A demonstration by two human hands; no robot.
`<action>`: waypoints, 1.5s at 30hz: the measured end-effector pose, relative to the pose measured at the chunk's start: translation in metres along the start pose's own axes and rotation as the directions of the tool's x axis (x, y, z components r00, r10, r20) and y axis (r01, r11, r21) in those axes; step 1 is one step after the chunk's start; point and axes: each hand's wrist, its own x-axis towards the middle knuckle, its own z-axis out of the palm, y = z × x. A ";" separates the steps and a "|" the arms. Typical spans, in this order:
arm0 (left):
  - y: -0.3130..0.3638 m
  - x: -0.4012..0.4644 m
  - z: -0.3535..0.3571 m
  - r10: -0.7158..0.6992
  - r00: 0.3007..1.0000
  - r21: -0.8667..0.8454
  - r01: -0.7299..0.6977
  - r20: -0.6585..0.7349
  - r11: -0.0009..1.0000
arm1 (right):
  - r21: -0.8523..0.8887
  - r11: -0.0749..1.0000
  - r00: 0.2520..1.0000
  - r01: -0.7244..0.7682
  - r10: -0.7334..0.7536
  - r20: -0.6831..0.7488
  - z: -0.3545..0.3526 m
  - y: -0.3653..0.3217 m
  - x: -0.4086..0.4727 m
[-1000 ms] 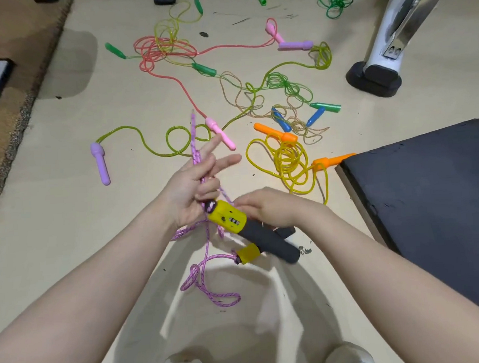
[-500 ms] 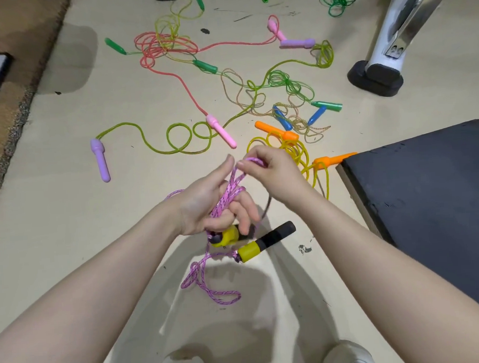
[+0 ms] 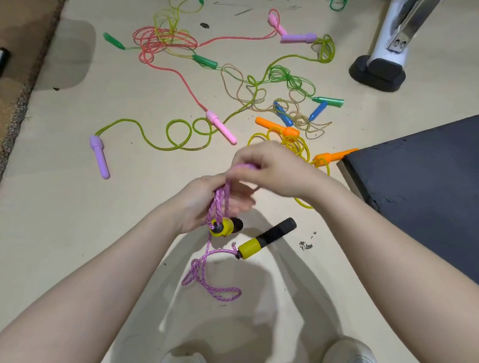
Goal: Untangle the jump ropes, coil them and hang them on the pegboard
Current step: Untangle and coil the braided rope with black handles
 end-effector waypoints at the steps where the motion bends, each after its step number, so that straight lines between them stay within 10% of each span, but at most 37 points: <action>1: 0.003 -0.004 0.005 -0.003 0.998 0.055 0.000 0.060 0.998 | 0.075 0.997 0.991 -0.029 0.039 -0.130 -0.002 0.007 0.003; 6: 0.020 -0.008 0.012 0.073 0.956 -0.043 -0.064 0.284 0.997 | 0.295 0.936 0.943 -0.191 0.259 -0.210 0.017 0.037 -0.001; 12: 0.017 0.022 -0.011 0.181 0.957 -0.156 -0.219 -0.228 0.963 | -0.003 0.952 0.882 -0.305 0.284 0.376 0.024 0.019 -0.023; 15: 0.009 0.025 -0.017 0.147 0.948 -0.080 -0.176 -0.283 0.981 | 0.156 0.954 0.857 -0.255 0.148 0.494 0.004 -0.002 -0.020; 19: 0.008 0.007 -0.002 0.035 0.999 0.134 -0.039 0.031 0.990 | 0.412 0.899 0.987 -0.149 0.158 0.012 -0.012 0.008 -0.005; 22: 0.024 -0.007 0.006 -0.004 0.940 0.158 -0.053 0.341 0.986 | 0.395 0.903 0.909 -0.169 0.298 -0.292 -0.004 0.035 0.004; 24: 0.035 -0.010 0.010 0.107 0.905 0.039 -0.135 0.413 0.990 | 0.378 0.893 0.927 -0.245 0.330 -0.180 0.015 0.043 0.002; 27: 0.036 0.002 0.005 0.219 0.961 -0.173 -0.189 0.170 0.967 | 0.343 0.876 0.940 -0.339 0.330 0.087 0.031 0.041 -0.012; 30: 0.022 0.019 -0.008 0.257 0.955 -0.082 -0.271 -0.150 0.959 | 0.242 0.905 0.899 -0.348 0.250 0.359 0.024 0.032 -0.020; 34: 0.008 0.026 -0.013 0.230 0.948 0.091 -0.215 -0.219 0.972 | 0.307 0.889 0.814 -0.339 0.113 0.570 -0.009 0.019 -0.019; 38: 0.010 0.007 0.001 0.141 0.987 0.393 -0.098 -0.082 0.914 | 0.724 0.653 0.915 -0.221 -0.118 0.386 -0.026 0.016 -0.019; 40: 0.010 0.002 0.007 0.063 0.995 0.467 -0.090 0.074 0.880 | 0.812 0.556 0.978 -0.179 0.012 0.207 -0.025 0.022 -0.014; 45: 0.017 0.000 0.004 0.229 0.873 0.118 -0.305 0.430 0.945 | 0.401 0.877 0.950 -0.265 0.309 -0.048 -0.001 0.052 -0.009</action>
